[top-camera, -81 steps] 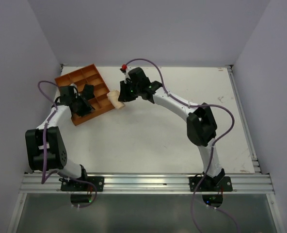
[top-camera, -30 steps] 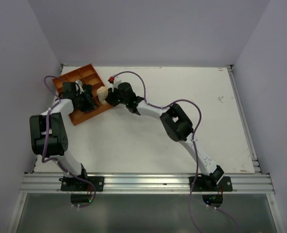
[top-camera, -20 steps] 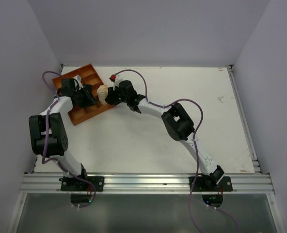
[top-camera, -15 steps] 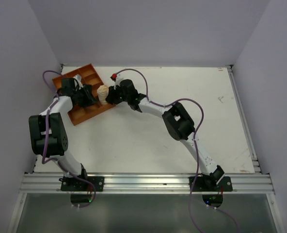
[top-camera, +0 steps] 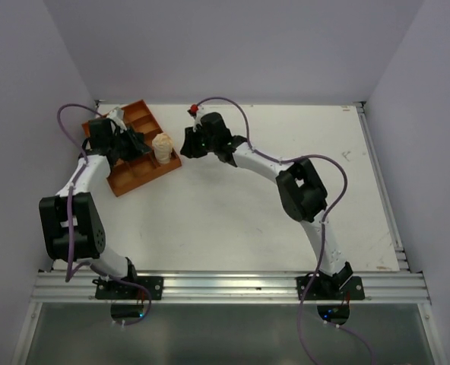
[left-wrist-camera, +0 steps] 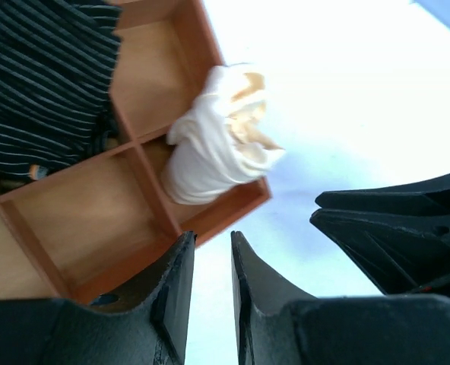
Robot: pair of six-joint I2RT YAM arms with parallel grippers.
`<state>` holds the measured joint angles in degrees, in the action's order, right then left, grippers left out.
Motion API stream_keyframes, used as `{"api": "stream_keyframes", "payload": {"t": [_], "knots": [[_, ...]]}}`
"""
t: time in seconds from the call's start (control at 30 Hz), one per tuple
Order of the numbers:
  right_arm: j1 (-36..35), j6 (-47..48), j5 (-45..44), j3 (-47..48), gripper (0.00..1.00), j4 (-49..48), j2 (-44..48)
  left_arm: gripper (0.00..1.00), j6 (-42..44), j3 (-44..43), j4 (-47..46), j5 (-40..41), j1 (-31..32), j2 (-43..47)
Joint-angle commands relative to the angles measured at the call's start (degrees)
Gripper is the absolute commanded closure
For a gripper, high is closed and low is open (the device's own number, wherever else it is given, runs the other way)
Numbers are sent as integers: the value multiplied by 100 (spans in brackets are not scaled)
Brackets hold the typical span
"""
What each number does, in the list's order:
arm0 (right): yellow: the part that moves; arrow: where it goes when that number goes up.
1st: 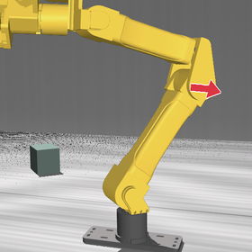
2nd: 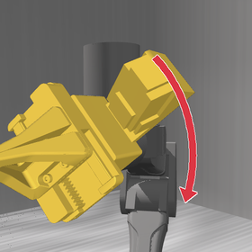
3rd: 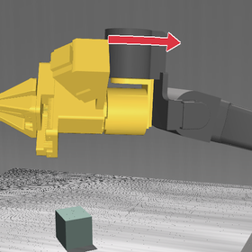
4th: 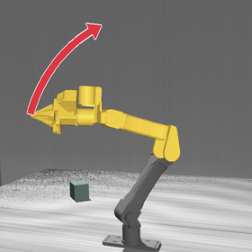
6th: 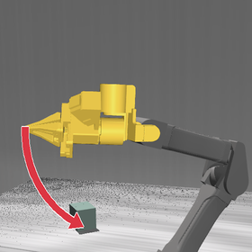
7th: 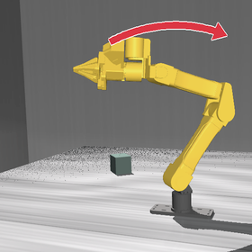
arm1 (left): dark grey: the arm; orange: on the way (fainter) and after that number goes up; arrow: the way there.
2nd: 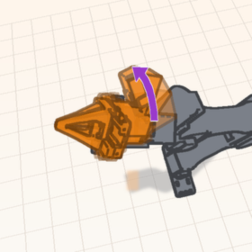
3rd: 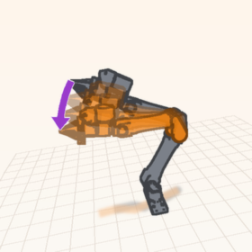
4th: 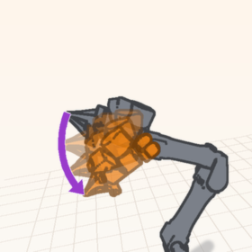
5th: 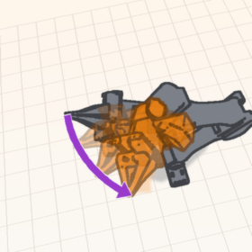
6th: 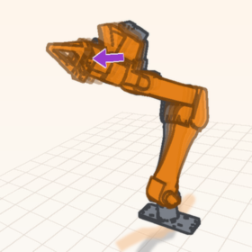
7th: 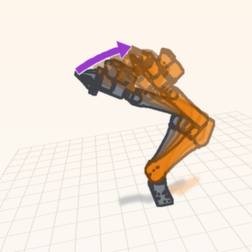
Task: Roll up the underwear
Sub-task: Place the rolled underwear into the container
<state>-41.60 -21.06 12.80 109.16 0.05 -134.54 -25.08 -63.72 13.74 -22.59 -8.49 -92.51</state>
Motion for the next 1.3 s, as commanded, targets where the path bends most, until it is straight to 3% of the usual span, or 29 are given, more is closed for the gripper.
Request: {"api": "stream_keyframes", "payload": {"t": [0.0,0.07,0.2,0.3,0.33,0.37,0.47,0.7,0.93,1.27], "knots": [[135,-537,-172,-368,71,766,1227,71,-208,342,-880,-762,110,663],[144,-723,-277,-492,70,1579,1753,72,-182,457,-1231,-1280,321,891],[144,-899,-505,-973,59,3086,2771,69,-172,589,-1392,-1687,1408,1208],[144,-865,-866,-1676,33,3772,3807,64,-217,739,-1418,-1652,1991,1586],[135,-847,-945,-1844,12,3922,4091,45,-225,756,-1383,-1661,2079,1735],[135,-839,-998,-1994,1,4167,4320,1,-217,774,-1383,-1765,2132,1788],[144,-820,-1121,-2346,1,4625,5085,0,-313,756,-1110,-2029,2281,1912],[144,-1952,-1262,-3523,1,4556,6641,0,-225,1281,-803,-1872,2563,2640],[144,-1761,-1472,-3253,1,4802,6643,0,-296,1793,-872,-1775,2695,3221],[135,-1753,-1412,-3516,1,4530,6801,0,-261,1758,-926,-1819,2721,3195]]}}
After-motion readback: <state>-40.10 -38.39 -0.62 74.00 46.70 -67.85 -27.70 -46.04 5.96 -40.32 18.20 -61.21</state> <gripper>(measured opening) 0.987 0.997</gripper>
